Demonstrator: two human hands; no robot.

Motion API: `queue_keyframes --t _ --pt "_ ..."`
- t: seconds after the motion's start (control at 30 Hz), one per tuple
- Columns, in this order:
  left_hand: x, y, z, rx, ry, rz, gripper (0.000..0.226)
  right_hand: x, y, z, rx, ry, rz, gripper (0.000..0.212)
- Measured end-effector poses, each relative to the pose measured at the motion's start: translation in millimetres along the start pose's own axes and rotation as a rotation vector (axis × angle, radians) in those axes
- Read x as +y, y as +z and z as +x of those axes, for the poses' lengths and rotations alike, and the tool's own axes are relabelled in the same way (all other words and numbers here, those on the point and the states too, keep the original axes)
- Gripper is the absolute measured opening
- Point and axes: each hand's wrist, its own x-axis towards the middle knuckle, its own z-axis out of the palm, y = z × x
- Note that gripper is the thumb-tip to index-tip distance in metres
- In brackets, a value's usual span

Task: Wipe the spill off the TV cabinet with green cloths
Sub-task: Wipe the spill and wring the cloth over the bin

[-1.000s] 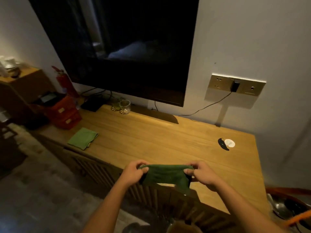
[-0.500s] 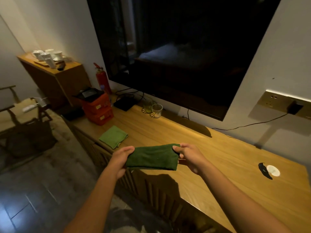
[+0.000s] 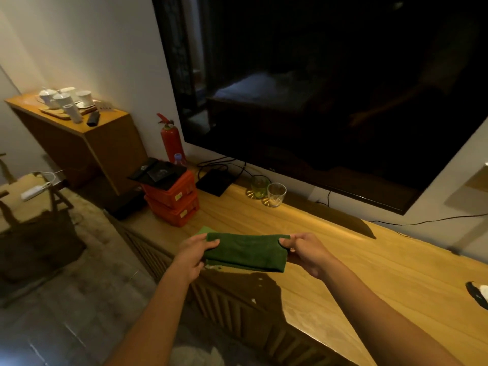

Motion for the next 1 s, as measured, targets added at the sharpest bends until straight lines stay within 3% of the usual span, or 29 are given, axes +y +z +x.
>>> queue_keyframes --t 0.17,0.3,0.63,0.8,0.87,1.0 --pt "24 -25 43 0.054 0.029 -0.148 0.045 1 33 39 0.006 0.044 0.009 0.010" --pt "34 -34 82 0.075 0.006 -0.149 0.044 -6 48 75 0.018 0.085 0.048 0.018" --pt "56 -5 206 0.056 -0.039 0.172 0.047 -3 44 214 0.103 0.167 -0.113 0.010" --pt "67 2 283 0.167 -0.005 0.368 0.043 16 43 285 0.142 0.232 -0.137 0.019" --pt "66 5 310 0.189 0.016 0.436 0.041 25 48 308 0.176 0.198 -0.241 0.013" --pt "64 7 346 0.205 0.130 0.609 0.045 40 54 335 0.160 0.049 -0.684 0.011"
